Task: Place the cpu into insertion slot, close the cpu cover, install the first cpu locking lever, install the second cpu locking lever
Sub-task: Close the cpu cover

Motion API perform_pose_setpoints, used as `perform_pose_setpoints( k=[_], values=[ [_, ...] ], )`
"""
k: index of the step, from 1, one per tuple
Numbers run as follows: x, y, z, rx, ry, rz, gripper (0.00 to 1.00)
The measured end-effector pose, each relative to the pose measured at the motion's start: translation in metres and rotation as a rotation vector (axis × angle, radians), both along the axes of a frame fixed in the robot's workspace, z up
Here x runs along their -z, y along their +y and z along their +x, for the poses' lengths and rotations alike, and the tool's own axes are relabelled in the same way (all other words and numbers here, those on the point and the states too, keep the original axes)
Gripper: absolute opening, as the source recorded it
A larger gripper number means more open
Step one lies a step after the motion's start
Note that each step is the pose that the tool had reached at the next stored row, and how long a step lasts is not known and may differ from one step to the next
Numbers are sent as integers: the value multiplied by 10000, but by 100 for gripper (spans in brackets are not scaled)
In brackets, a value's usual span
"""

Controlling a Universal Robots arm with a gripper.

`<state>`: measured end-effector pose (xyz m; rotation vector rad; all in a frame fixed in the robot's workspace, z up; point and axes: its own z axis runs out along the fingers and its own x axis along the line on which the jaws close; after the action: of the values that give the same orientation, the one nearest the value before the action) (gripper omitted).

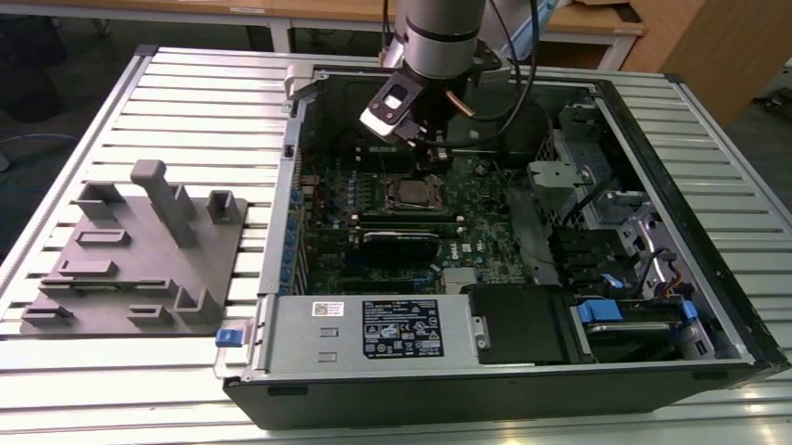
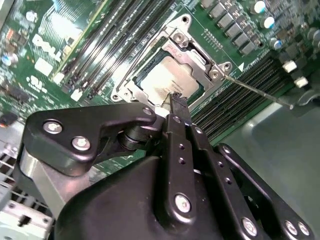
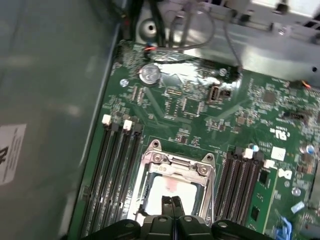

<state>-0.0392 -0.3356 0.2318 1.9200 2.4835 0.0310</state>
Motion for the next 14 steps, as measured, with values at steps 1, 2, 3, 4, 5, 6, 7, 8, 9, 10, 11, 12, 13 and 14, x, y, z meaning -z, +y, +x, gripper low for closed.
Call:
perform_pose_setpoints(
  k=[1, 2, 3, 4, 5, 6, 7, 8, 9, 10, 11, 12, 13, 14],
  values=[
    [2, 0, 0, -180, -1, 1, 10],
    [4, 0, 0, -361, -1, 1, 10],
    [5, 0, 0, -539, -1, 0, 10],
    [7, 0, 0, -720, 0, 0, 10],
    [8, 0, 0, -898, 0, 0, 10],
    [8, 0, 0, -1051, 0, 0, 10],
    [8, 0, -1, -1088, 0, -1, 10],
    [8, 0, -1, -1090, 0, 0, 10],
    [9, 0, -1, -1091, 0, 0, 10],
    [9, 0, -2, -1091, 0, 1, 10],
    [9, 0, -2, -1091, 0, 0, 10],
    [9, 0, -2, -1094, -1, 0, 10],
    [9, 0, -2, -1120, -1, 1, 10],
    [9, 0, -2, -1214, 0, 0, 10]
  ],
)
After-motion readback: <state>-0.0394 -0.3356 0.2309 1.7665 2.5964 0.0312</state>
